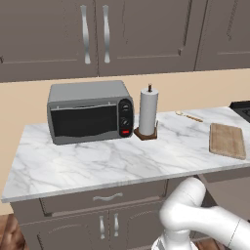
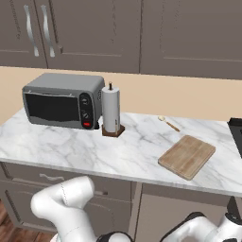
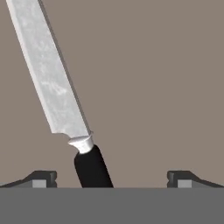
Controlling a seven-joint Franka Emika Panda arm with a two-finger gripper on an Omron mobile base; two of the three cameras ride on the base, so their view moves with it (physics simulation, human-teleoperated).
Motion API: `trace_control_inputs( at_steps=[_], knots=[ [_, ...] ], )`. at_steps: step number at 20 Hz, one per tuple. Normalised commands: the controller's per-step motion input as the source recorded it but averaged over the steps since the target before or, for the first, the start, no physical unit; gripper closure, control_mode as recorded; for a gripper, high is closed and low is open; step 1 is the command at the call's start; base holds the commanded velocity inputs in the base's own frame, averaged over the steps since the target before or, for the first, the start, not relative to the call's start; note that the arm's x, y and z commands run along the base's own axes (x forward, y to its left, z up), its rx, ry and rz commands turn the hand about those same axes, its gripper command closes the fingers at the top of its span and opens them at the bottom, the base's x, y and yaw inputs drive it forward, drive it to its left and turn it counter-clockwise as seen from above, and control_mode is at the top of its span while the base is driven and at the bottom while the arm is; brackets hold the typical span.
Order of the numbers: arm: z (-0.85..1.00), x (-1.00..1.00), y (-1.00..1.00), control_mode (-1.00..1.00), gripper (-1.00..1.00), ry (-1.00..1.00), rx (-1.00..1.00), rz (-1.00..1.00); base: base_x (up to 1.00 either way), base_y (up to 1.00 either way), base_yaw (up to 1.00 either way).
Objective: Open the drawer on the right and place the cutting tools on the cutting board.
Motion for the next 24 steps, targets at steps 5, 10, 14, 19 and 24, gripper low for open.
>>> trace_control_inputs(
  at_steps=[5,10,14,19,24],
  knots=[
    [-0.02,-0.44,0.0,-1.0,-1.0,0.01,0.04,0.0,0.0,0.0,0.0],
    [-0.06,-0.34,0.0,-1.0,-1.0,0.0,0.03,0.0,0.0,0.0,0.0],
    [-0.18,0.01,0.08,-1.0,-1.0,0.0,0.0,0.0,0.0,0.0,0.0],
    [-0.17,0.03,0.14,-1.0,-1.0,0.0,0.0,0.0,0.0,0.0,0.0],
    [-0.24,0.0,0.07,-1.0,-1.0,0.0,0.0,0.0,0.0,0.0,0.0]
  ],
)
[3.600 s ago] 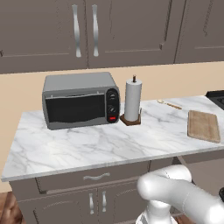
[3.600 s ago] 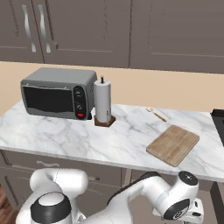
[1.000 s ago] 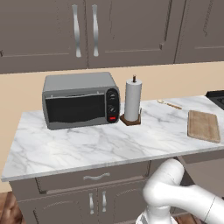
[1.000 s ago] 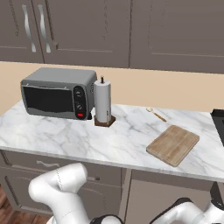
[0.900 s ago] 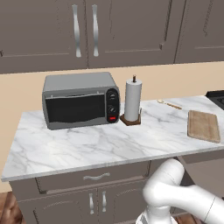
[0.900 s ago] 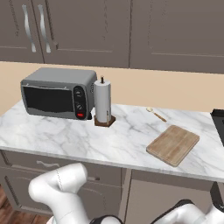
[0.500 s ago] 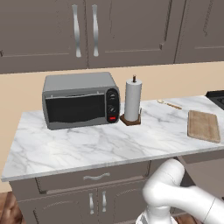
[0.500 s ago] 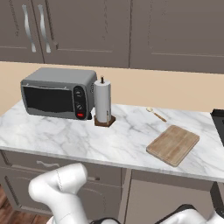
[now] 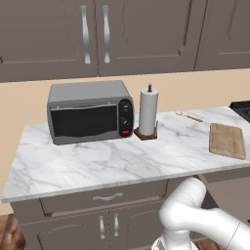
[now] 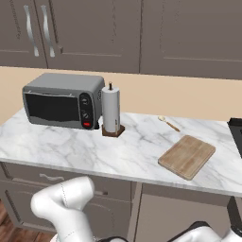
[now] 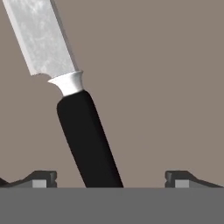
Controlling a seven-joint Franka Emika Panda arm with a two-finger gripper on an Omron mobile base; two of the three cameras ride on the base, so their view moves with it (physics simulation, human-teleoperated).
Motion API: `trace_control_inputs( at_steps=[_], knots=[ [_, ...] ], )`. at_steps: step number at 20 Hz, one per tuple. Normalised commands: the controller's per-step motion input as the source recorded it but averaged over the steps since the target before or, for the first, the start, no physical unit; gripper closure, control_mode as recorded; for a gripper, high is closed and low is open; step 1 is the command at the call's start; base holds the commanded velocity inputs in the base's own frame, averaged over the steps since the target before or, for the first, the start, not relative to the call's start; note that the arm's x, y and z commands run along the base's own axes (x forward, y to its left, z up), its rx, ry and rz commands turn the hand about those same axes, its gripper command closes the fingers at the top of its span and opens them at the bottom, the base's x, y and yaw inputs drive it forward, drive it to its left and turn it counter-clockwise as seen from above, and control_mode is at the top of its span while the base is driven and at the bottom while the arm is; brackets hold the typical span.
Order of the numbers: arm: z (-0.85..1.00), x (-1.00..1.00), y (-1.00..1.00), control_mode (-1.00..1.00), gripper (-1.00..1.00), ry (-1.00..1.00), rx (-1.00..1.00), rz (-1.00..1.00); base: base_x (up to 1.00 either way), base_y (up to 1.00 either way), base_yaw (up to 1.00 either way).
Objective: Open the drawer on the right and place the cutting tools on the cutting board.
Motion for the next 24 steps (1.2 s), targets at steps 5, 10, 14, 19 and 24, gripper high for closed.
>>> trace_control_inputs(
  at_steps=[5,10,14,19,24],
  knots=[
    [-0.19,-0.14,0.11,-1.0,1.0,0.0,0.0,0.0,0.0,0.0,0.0],
    [-0.13,-0.02,0.22,-1.0,1.0,0.01,0.0,0.0,0.0,0.0,0.0],
    [-0.01,0.0,0.32,-1.0,1.0,0.0,0.0,0.0,0.0,0.0,0.0],
    [0.46,0.0,0.27,-1.0,1.0,-0.02,0.02,0.0,0.0,0.0,0.0],
    [0.93,-0.02,0.23,-1.0,1.0,-0.08,0.0,0.0,0.0,0.0,0.0]
  ],
)
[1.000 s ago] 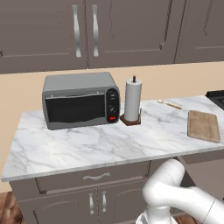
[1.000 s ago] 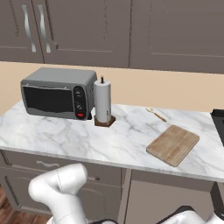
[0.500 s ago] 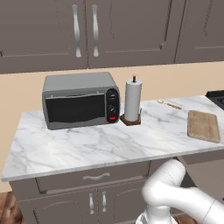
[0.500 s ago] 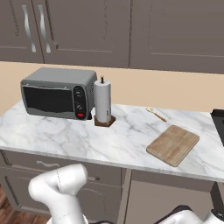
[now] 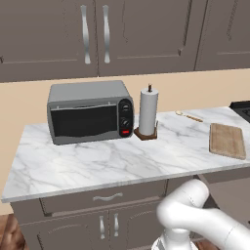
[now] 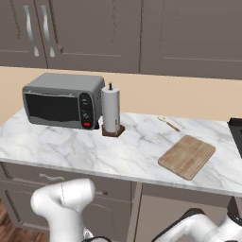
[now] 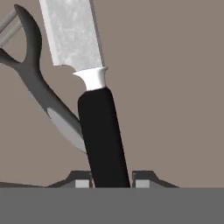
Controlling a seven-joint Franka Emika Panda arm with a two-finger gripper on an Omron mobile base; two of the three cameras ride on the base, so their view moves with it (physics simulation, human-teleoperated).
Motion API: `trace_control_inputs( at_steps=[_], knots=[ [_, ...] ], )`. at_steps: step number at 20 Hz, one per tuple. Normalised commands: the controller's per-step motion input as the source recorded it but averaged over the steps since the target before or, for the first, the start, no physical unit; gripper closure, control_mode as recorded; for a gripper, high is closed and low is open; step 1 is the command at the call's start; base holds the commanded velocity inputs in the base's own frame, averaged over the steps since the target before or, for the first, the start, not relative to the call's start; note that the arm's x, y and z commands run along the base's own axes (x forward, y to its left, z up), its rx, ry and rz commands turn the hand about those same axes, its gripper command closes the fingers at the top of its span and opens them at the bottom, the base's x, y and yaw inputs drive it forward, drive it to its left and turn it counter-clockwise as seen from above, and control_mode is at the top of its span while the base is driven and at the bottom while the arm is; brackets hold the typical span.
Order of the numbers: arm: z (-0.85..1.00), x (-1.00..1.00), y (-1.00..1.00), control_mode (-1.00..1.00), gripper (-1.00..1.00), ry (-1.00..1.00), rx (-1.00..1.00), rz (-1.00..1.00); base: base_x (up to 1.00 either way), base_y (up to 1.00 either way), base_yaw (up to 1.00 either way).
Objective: Open the drawer on the right and place the cutting tools on the cutting board.
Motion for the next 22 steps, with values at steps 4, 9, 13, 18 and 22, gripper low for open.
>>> trace_control_inputs(
  at_steps=[4,9,13,18,22],
  knots=[
    [0.9,0.0,0.3,-1.0,1.0,-0.01,0.0,0.0,0.0,0.0,0.0],
    [0.88,0.0,0.23,-1.0,1.0,0.0,0.0,-0.01,0.0,0.0,0.0],
    [0.83,-0.01,0.17,-1.0,1.0,0.0,0.0,0.0,0.0,0.0,0.0],
    [0.74,0.0,0.24,-1.0,1.0,0.0,0.0,0.0,0.0,0.0,0.0],
    [0.6,0.28,0.39,-1.0,1.0,0.0,0.01,0.0,0.0,0.0,0.0]
  ],
)
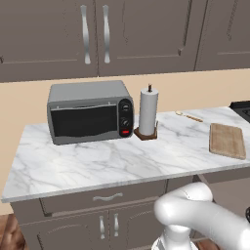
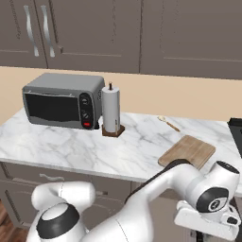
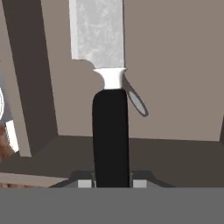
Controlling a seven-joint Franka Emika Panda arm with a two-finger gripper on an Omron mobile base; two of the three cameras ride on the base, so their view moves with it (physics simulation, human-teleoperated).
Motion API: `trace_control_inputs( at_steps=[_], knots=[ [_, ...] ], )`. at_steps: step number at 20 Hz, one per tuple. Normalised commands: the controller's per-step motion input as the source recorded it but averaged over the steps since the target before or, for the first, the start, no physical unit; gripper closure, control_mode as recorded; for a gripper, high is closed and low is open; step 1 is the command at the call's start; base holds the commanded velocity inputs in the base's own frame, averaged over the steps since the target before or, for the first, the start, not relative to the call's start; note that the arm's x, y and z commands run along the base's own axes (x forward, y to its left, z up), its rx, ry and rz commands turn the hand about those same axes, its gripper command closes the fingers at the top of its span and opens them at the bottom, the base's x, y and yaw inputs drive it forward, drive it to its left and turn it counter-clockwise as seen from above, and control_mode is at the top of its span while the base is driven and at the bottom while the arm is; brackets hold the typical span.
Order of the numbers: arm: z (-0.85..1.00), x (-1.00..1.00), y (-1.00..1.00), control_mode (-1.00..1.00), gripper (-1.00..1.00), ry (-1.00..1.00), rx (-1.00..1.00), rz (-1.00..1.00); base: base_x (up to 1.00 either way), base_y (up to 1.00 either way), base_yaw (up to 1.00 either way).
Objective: Open the drawer on the right and place the cutting tools on the cutting board.
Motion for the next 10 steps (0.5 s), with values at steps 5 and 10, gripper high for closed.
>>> trace_control_inputs(
  at_steps=[5,10],
  knots=[
    [0.41,0.66,0.44,-1.0,1.0,0.0,0.05,0.0,0.0,0.0,0.0],
    [0.23,0.88,0.46,-1.0,1.0,0.0,0.04,0.0,0.0,0.0,0.0]
  ],
)
